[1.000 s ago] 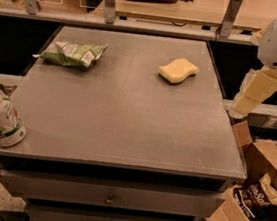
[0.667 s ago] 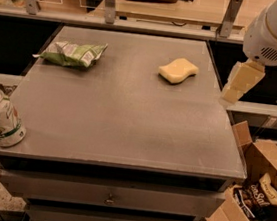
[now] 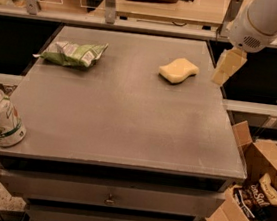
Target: Move sponge near green jalapeno chip bag
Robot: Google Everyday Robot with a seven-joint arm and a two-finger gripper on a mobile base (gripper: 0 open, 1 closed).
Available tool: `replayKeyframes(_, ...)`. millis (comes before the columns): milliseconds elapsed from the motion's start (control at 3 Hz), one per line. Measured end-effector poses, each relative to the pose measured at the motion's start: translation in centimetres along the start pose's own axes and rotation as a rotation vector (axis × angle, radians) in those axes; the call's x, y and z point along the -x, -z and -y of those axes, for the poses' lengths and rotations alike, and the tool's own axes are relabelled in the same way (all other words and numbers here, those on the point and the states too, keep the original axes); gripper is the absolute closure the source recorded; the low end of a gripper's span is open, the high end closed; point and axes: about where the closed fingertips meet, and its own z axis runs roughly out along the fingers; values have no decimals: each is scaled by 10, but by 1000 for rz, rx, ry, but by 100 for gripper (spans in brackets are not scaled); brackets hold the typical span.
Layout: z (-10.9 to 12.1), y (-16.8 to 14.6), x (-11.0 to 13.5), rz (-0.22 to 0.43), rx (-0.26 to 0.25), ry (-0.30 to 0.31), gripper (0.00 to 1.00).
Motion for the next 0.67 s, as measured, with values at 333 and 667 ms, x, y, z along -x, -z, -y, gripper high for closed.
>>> replayKeyframes(333, 25, -27, 15, 54, 13, -1, 0)
replayKeyframes(667, 43, -56, 31, 102, 38, -10, 0)
